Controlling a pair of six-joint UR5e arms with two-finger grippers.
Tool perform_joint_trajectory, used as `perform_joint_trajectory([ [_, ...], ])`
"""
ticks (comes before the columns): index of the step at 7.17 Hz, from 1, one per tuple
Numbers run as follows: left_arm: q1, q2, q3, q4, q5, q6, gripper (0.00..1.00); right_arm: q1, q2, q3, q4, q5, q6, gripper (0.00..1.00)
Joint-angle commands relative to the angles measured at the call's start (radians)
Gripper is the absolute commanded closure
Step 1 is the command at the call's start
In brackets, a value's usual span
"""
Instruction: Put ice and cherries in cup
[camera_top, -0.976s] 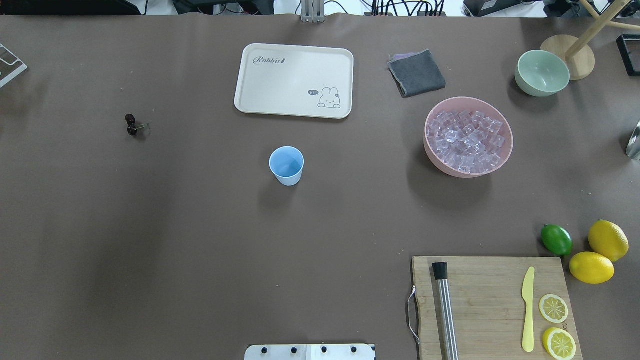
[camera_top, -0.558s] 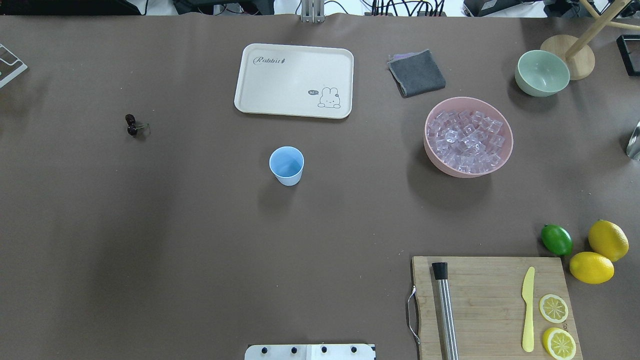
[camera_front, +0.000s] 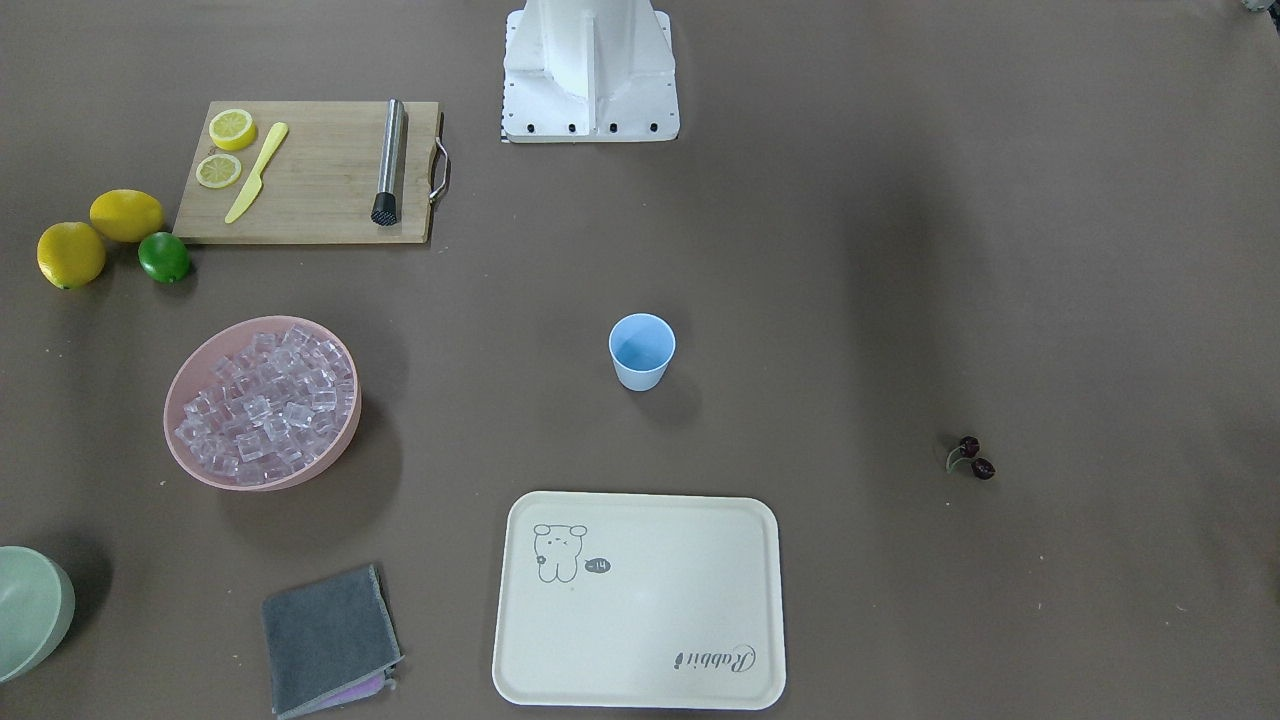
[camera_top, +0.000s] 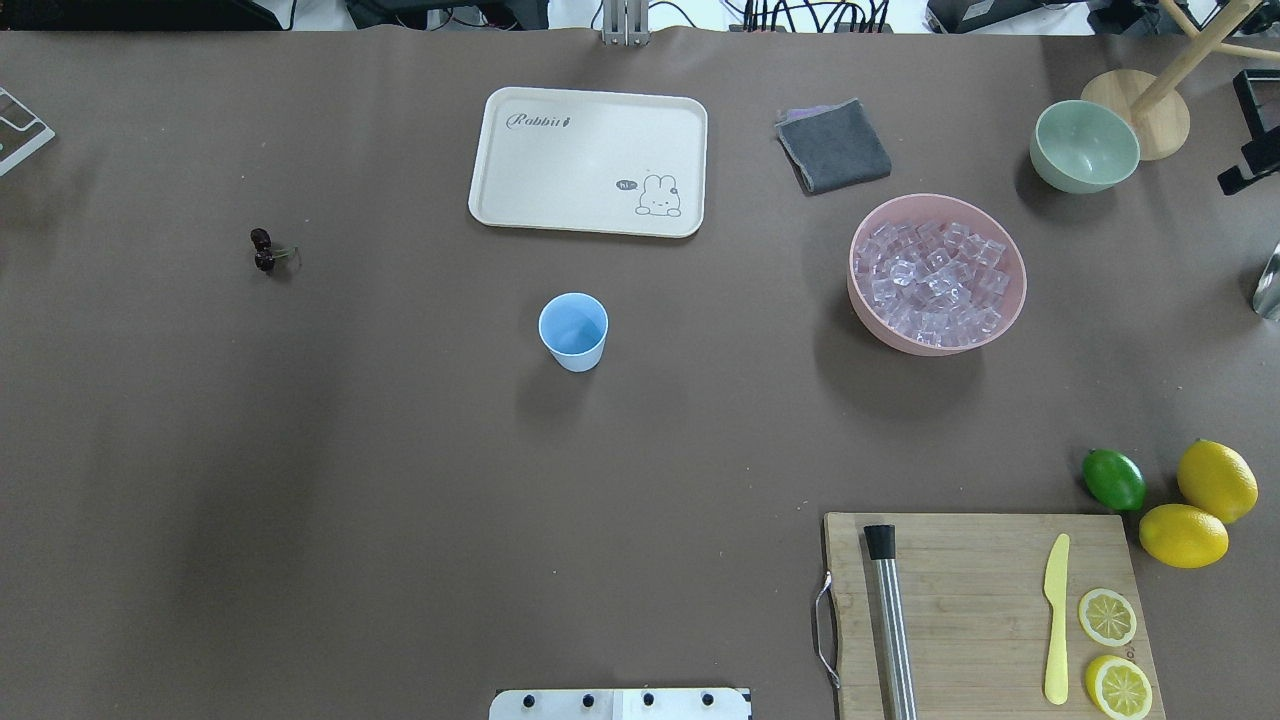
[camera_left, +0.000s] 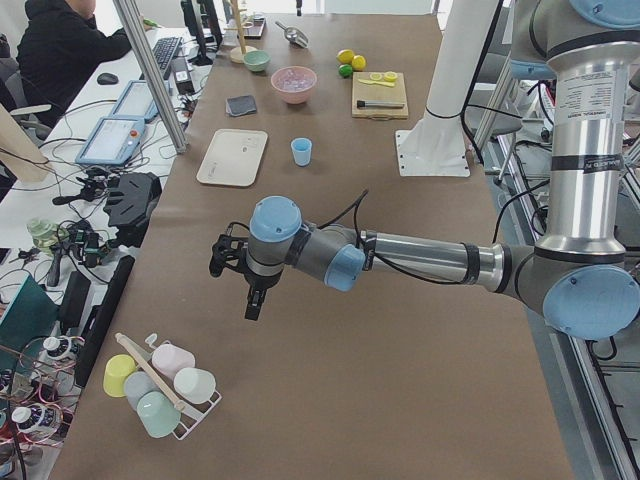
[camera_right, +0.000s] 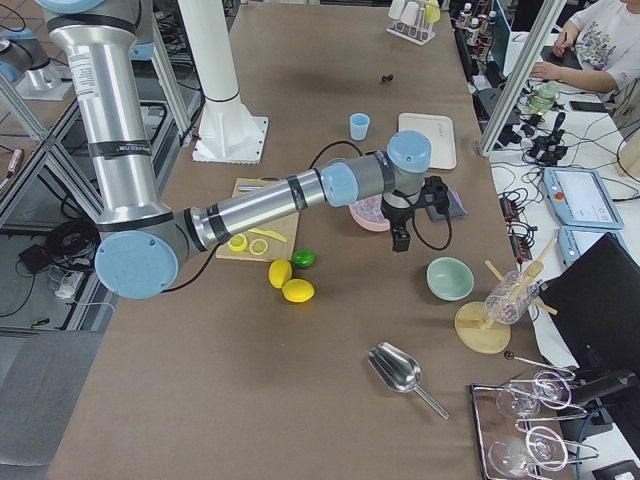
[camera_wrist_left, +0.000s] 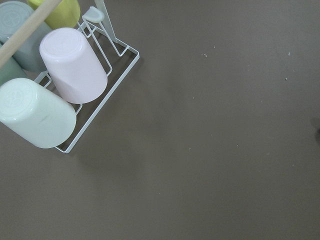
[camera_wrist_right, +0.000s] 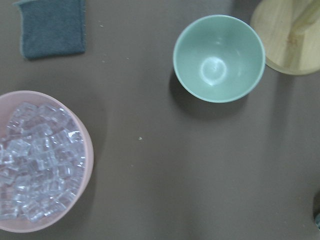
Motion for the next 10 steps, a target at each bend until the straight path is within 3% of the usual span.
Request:
perform_joint_trajectory([
  [1,0.000,0.000,0.009,-0.003,0.000,0.002,0.02,-0.111,0.117,0.013,0.069,-0.053,0.134,0.01],
  [3,0.000,0.000,0.019,-0.010,0.000,0.002,0.02,-0.347,0.168,-0.001,0.302,-0.270,0.406,0.01],
  [5,0.000,-0.014,0.035,-0.015,0.028,0.002,0.02,-0.440,0.188,-0.024,0.318,-0.306,0.538,0.01],
  [7,0.002,-0.014,0.050,-0.037,0.039,0.002,0.02,-0.512,0.202,-0.078,0.320,-0.398,0.562,0.02],
  [10,0.002,-0.014,0.133,-0.130,0.039,-0.001,0.02,-0.516,0.204,-0.124,0.323,-0.414,0.563,0.12],
])
